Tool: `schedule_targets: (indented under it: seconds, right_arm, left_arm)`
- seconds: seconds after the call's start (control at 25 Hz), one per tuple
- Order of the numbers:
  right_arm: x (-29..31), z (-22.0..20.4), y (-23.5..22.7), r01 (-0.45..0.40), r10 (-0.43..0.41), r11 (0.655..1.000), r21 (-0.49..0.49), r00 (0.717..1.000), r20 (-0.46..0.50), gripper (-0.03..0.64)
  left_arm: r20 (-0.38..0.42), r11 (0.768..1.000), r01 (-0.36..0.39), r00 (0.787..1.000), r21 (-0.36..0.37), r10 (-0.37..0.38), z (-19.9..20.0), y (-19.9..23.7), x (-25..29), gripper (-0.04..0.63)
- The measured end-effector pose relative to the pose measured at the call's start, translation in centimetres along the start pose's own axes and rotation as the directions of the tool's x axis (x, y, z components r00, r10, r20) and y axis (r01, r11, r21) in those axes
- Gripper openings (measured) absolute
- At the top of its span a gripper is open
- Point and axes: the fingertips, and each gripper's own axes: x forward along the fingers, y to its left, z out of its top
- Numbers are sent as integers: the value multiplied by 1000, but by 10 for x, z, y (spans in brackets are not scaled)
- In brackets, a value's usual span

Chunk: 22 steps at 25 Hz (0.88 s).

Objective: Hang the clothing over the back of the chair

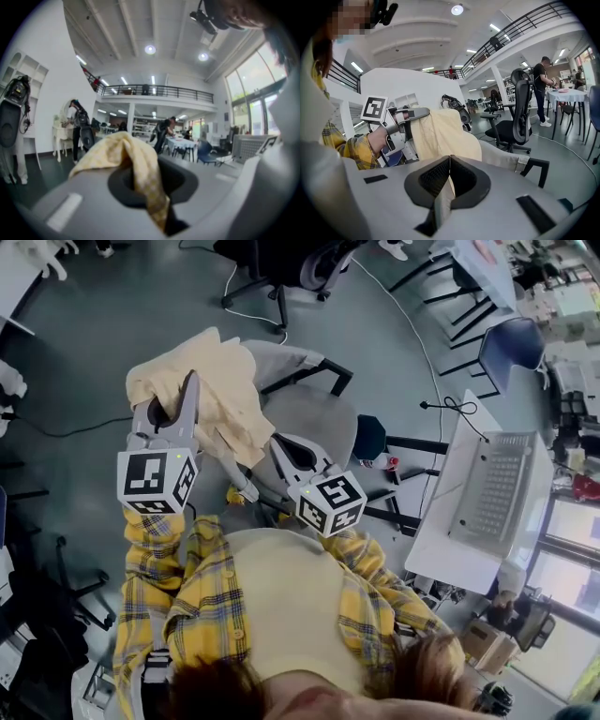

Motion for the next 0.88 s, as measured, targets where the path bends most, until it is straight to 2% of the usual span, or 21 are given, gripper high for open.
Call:
schedule_targets:
  seconds: [0.28,0.88]
  right_arm:
    - [11,-3,7,-12,12,1000,-6,1000,-21,14]
    - [23,-11,23,-27,26,1000,-12,998,-63,14]
  left_arm:
    - [-37,996,-83,996,22,84,-23,32,-6,41]
    - [-157,986,-160,976,-52,150,-89,76,-9,48]
